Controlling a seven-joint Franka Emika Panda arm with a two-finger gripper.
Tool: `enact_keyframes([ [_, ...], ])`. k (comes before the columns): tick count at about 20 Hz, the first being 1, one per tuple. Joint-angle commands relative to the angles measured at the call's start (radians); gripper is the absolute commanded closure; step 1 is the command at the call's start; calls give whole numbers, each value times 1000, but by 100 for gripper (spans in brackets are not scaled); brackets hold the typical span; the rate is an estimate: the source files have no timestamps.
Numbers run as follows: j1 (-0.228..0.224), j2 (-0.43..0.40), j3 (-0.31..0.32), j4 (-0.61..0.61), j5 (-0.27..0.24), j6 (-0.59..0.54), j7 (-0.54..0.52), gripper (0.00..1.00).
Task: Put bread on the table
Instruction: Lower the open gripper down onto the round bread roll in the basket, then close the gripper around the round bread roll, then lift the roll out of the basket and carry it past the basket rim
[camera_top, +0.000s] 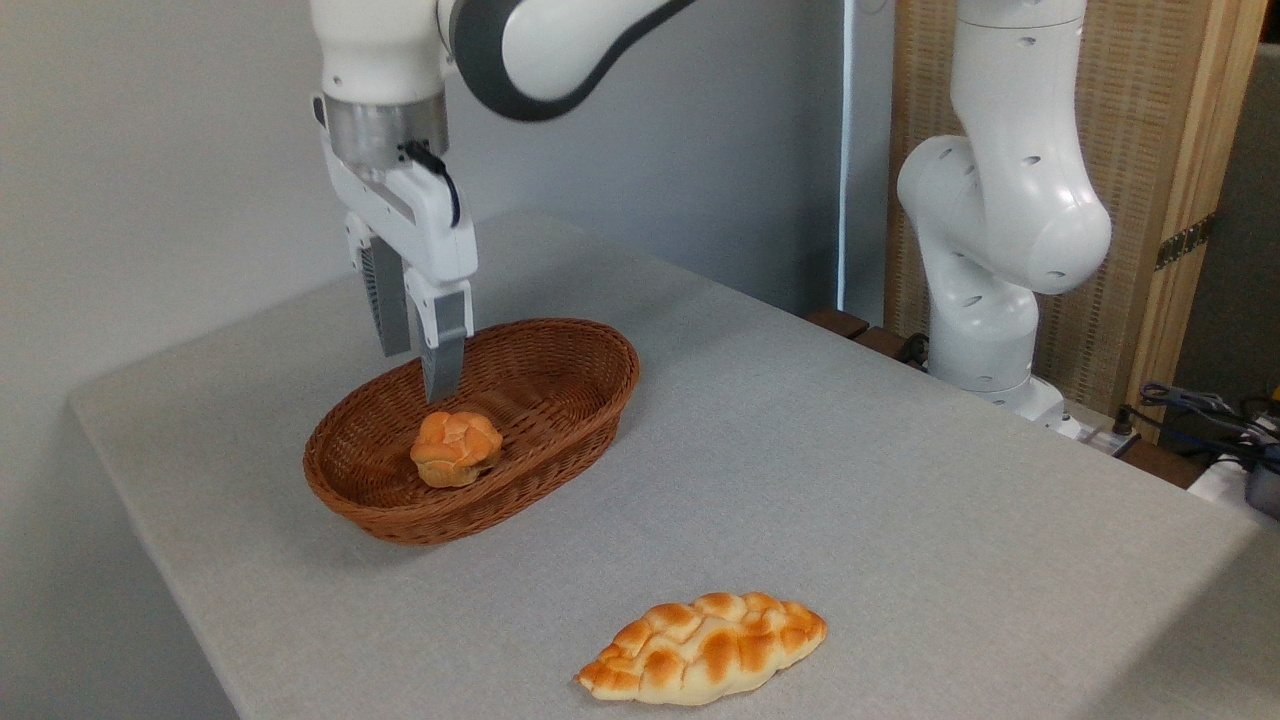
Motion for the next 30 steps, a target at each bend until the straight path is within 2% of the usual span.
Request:
enact_keyframes([
  [1, -33, -16, 10, -91, -2, 102, -2, 0],
  [4, -37, -10, 10, -123, 16, 130, 14, 0],
  [7, -39, -9, 10, -151, 76, 157, 33, 0],
  [15, -51, 18, 9, -226, 98, 274, 53, 0],
  [16, -52, 21, 9, -227, 99, 280, 53, 7],
  [18, -52, 25, 9, -229, 98, 282, 53, 45],
  [19, -52, 24, 9, -227, 98, 282, 55, 51],
  [21, -52, 24, 9, -227, 96, 280, 53, 55],
  [23, -52, 24, 9, -227, 87, 280, 53, 69],
  [24, -52, 24, 9, -227, 87, 279, 53, 73],
  [30, -52, 19, 10, -221, 84, 268, 49, 76],
])
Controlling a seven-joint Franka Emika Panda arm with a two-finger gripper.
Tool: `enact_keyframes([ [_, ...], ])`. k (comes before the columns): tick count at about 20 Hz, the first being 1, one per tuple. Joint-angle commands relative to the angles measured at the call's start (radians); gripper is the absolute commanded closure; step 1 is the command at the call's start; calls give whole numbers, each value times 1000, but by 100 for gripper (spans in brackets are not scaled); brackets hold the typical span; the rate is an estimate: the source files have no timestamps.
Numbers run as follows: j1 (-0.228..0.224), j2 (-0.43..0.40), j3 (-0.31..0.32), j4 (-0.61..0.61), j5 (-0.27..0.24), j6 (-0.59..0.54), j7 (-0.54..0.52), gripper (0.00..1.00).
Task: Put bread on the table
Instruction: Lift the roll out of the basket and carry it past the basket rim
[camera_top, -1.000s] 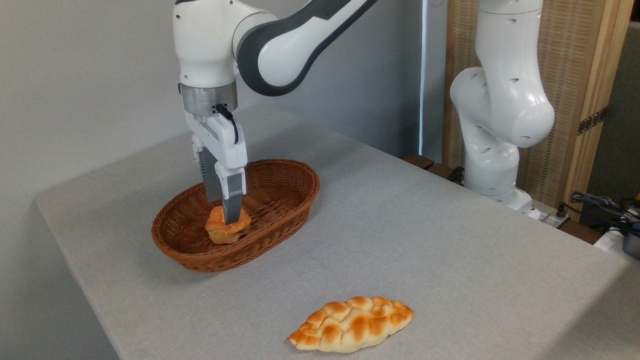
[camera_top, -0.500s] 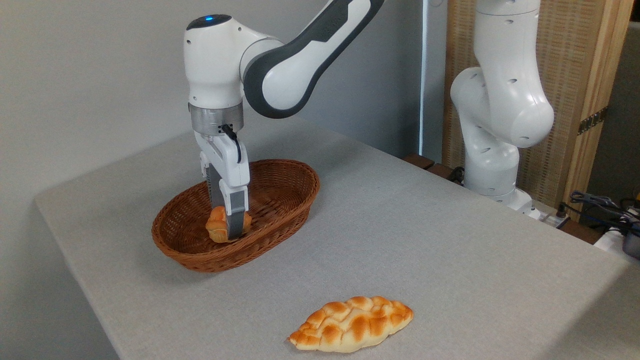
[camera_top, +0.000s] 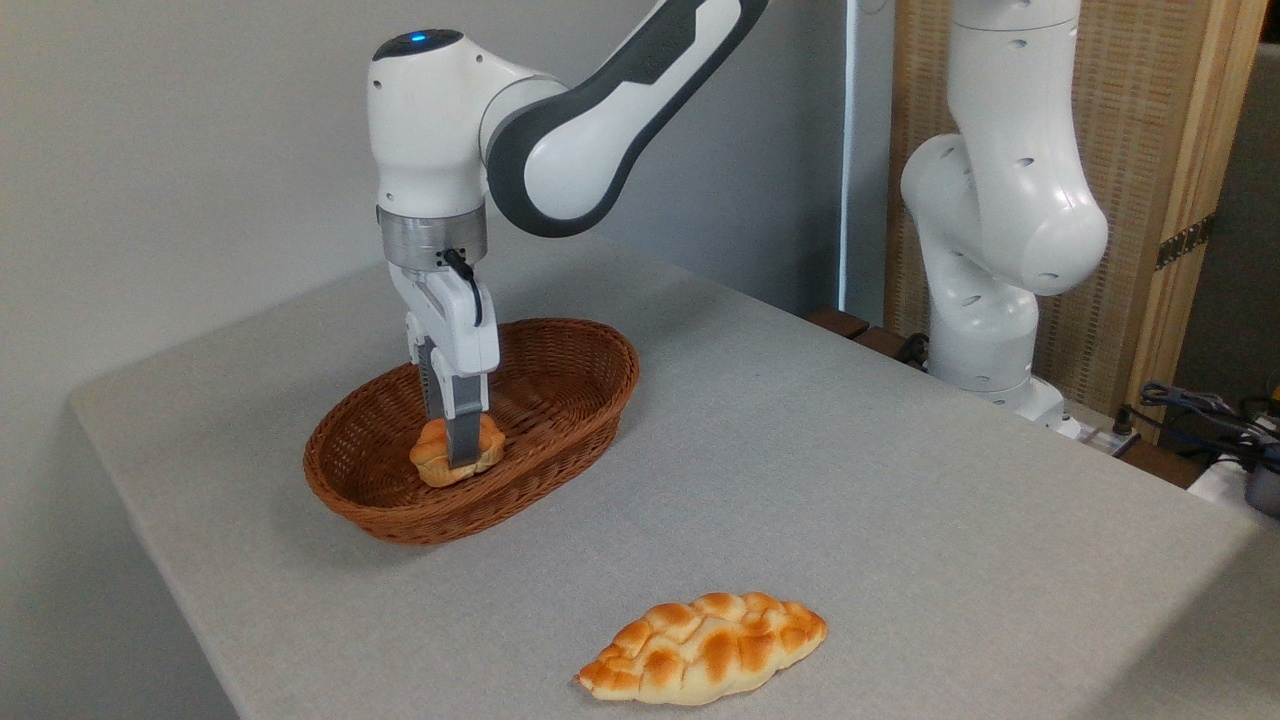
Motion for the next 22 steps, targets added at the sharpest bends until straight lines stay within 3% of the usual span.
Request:
enact_keyframes([
  [1, -9, -19, 15, 8, -13, -24, 0, 76],
  [2, -9, -19, 20, 43, -19, -75, -1, 76],
  [4, 2, -19, 27, 172, -19, -297, 6, 76],
  [5, 5, -19, 62, 224, -22, -381, 22, 75],
  [7, 5, -19, 131, 309, -77, -485, 144, 75],
  [9, 5, -22, 178, 329, -82, -500, 195, 75],
  [12, 5, -27, 253, 326, -79, -476, 281, 75],
  [14, 5, -24, 290, 305, -85, -383, 325, 73],
  [18, 5, -14, 297, 168, -85, -113, 336, 69],
  [21, 5, 6, 297, 122, -73, -34, 352, 64],
  [22, 7, 15, 297, 120, -73, -25, 374, 56],
])
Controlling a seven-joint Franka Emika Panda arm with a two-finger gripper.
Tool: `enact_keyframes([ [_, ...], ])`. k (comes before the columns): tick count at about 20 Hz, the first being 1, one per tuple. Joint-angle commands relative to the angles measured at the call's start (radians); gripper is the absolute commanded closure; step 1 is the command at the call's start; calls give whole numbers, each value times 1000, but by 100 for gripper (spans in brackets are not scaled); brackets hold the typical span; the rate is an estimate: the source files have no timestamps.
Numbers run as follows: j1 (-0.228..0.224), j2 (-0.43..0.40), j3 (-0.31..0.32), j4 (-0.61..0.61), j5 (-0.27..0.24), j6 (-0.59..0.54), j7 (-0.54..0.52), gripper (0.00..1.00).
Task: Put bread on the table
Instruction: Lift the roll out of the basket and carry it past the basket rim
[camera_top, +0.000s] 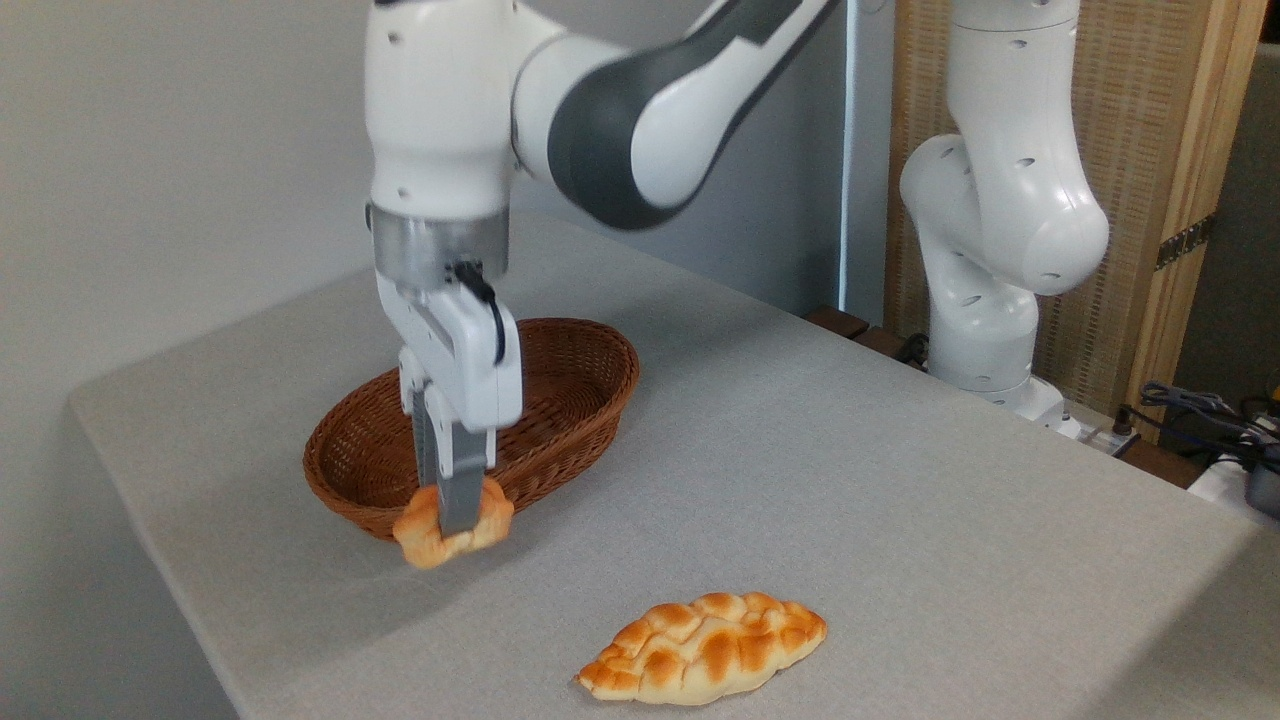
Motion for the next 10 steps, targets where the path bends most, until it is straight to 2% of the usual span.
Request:
enact_keyframes([
  [1, -7, 7, 10, -33, -7, 59, 71, 43],
  [2, -4, 7, 10, -33, -7, 59, 91, 39],
  [3, 7, 7, 10, -33, -7, 59, 99, 26],
  [5, 16, 7, 13, -34, -6, 57, 110, 16],
  [6, 22, 7, 13, -34, -7, 57, 120, 3],
  [10, 54, 4, 13, -33, -6, 46, 192, 0],
])
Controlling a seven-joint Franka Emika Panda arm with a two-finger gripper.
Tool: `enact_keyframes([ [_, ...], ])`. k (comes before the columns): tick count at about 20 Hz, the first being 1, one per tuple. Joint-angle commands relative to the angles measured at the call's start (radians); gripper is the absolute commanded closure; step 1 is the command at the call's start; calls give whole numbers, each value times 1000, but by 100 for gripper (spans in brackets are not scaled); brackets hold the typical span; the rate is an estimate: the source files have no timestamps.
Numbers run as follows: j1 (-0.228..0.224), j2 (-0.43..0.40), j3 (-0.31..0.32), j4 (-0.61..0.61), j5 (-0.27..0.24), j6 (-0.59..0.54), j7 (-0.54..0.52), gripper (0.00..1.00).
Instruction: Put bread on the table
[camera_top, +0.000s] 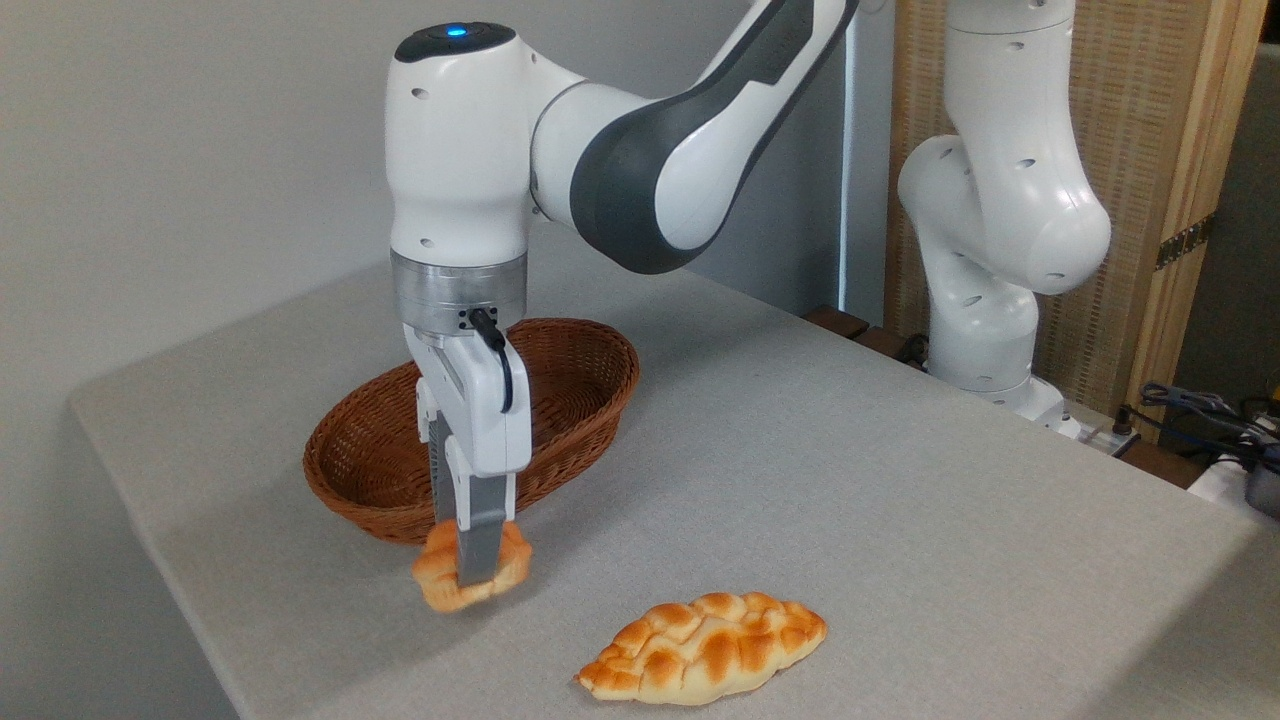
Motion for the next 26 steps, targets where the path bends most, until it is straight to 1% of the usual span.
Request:
enact_keyframes([
  [1, 22, -17, 9, -8, -7, 2, 73, 0],
  [4, 20, -23, 6, -3, -7, -7, 65, 0],
  [6, 22, -52, 9, 20, -19, -62, 56, 0],
  [7, 22, -69, 9, 50, -27, -108, 44, 0],
  [10, 22, -95, 3, 196, -42, -336, -77, 0],
  [11, 22, -106, -5, 239, -62, -415, -103, 0],
  [12, 22, -114, -8, 277, -94, -487, -122, 0],
  [13, 22, -117, -20, 314, -111, -557, -148, 0],
  [14, 31, -125, -39, 345, -113, -620, -183, 0],
  [15, 61, -123, -63, 373, -113, -671, -209, 0],
  [16, 107, -117, -106, 393, -116, -711, -214, 0],
  [17, 158, -117, -159, 399, -116, -727, -214, 0],
  [18, 195, -114, -202, 401, -116, -725, -217, 0],
  [19, 204, -112, -220, 402, -111, -725, -219, 0],
  [20, 204, -105, -226, 402, -105, -725, -229, 0],
  [22, 204, -96, -246, 402, -104, -724, -318, 0],
  [26, 204, -95, -247, 402, -67, -727, -321, 0],
])
